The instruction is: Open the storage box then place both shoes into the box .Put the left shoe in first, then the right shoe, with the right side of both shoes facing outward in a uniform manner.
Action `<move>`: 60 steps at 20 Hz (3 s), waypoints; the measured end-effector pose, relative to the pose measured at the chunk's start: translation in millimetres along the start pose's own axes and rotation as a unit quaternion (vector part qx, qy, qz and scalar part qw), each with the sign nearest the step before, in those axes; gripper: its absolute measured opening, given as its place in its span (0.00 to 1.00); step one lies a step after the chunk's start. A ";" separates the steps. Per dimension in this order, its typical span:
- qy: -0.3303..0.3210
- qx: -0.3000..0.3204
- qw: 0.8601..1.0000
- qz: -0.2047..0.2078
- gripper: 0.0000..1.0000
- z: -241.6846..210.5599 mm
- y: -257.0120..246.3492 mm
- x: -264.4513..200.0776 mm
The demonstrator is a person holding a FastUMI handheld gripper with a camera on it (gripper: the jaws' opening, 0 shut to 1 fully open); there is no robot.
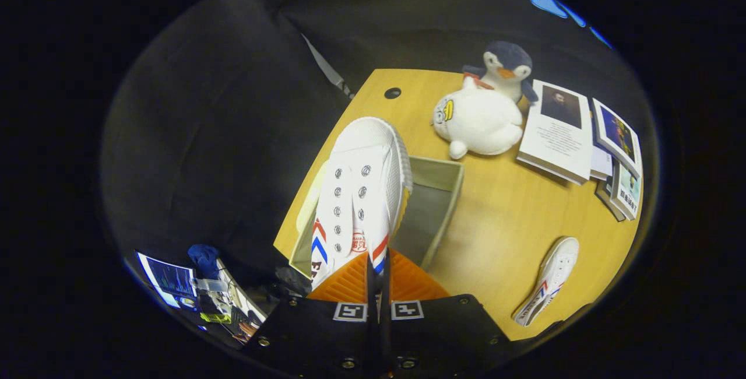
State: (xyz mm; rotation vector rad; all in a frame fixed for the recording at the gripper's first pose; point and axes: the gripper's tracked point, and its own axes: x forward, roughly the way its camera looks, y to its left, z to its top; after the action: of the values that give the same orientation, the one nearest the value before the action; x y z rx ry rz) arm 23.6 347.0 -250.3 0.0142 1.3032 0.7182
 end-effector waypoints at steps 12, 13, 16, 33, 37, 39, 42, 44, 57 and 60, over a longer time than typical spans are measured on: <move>0.012 -0.026 1.000 -0.012 0.53 18.4 33.7 43.1; 0.000 -0.038 0.999 -0.018 0.76 29.0 31.3 37.0; -0.018 -0.045 0.999 -0.018 0.98 31.1 25.8 19.5; -0.055 0.097 0.993 -0.038 0.97 -28.1 -138.2 -65.0; -0.058 0.127 0.989 -0.047 0.97 -46.5 -166.2 -78.3; -0.065 0.139 0.987 -0.042 0.98 -52.4 -176.1 -83.4; -0.071 0.146 0.986 -0.047 0.98 -62.4 -194.9 -88.7; -0.068 0.151 0.984 -0.062 0.98 -73.0 -211.7 -90.3; -0.005 0.217 0.969 -0.117 0.97 -162.9 -303.3 -89.7; 0.022 0.222 0.965 -0.135 0.98 -187.4 -325.7 -81.0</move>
State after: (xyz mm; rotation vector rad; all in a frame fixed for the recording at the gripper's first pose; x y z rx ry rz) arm 6.7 -19.5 -364.9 0.1816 1.4526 0.1858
